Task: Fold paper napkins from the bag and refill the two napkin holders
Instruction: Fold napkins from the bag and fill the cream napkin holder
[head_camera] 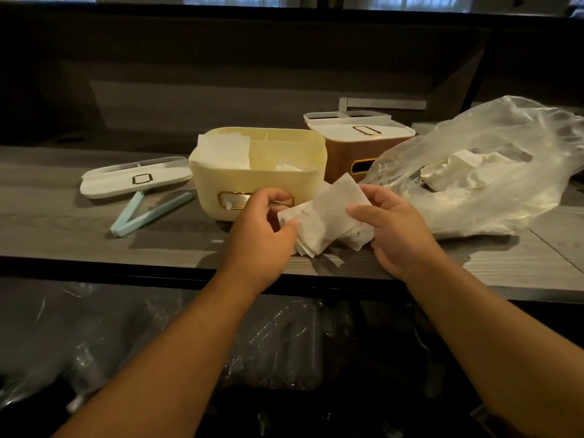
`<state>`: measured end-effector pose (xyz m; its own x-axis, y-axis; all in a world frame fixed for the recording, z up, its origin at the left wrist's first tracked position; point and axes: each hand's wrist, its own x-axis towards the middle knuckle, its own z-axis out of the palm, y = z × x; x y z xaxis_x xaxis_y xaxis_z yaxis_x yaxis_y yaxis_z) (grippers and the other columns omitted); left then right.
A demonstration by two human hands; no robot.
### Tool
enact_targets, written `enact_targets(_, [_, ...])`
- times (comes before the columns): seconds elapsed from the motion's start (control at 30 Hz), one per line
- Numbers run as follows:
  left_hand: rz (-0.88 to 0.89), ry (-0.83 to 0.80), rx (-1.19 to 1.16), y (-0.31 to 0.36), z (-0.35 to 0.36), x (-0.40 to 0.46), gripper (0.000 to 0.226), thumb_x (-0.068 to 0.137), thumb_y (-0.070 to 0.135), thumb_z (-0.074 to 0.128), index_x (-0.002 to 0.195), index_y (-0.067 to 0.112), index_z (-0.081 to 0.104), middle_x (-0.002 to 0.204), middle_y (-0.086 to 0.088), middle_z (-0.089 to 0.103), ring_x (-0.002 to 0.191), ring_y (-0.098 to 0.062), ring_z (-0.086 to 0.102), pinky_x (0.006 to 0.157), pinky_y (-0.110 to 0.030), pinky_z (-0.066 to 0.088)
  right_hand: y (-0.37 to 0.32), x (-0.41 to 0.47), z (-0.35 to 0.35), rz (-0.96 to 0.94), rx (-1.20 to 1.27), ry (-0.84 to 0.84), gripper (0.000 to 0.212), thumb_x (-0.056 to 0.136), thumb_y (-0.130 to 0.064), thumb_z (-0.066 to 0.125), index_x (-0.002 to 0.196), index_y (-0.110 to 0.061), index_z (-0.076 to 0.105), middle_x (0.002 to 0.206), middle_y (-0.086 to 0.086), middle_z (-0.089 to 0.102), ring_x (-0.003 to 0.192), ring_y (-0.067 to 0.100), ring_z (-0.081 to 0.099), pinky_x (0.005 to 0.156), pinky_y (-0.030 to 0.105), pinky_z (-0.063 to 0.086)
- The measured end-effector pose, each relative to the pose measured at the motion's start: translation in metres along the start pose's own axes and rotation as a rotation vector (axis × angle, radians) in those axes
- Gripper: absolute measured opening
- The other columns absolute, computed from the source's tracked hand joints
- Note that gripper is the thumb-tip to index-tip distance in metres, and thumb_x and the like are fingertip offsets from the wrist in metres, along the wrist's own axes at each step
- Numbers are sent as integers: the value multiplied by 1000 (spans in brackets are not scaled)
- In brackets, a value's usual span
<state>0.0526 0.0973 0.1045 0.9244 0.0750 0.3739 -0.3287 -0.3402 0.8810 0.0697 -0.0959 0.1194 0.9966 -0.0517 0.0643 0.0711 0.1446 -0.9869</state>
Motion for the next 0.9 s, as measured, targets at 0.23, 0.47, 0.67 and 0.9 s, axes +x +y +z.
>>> enact_targets(0.23, [0,49,-31,2,-3,-5,31,96,17,63,116,37,50,116,16,58,103,-7,60,68,-13,53,3,-3,2,-67,-242,-109,60,80,16,57,107,-38,66,99,-19,72,100,6,67,81,25,59])
enact_targets(0.47, [30,-64,16,6,1,-7,45,91,15,71,119,40,45,118,20,53,104,-4,57,71,-9,54,2,-5,3,-63,-261,-134,68,76,20,53,113,-35,67,117,-6,66,113,17,61,85,36,61])
enact_targets(0.67, [-25,40,-163,2,-4,-5,38,95,8,64,114,39,52,118,16,56,107,-5,56,70,-8,51,3,-5,1,-84,-303,-114,67,73,22,58,110,-33,67,107,-9,69,104,16,64,81,37,62])
enact_targets(0.9, [20,-92,-78,5,-3,-7,46,88,1,64,120,32,53,109,15,59,95,-1,59,69,-8,50,11,4,1,-96,-345,-34,45,87,2,66,101,-40,69,109,-6,70,101,16,67,77,33,62])
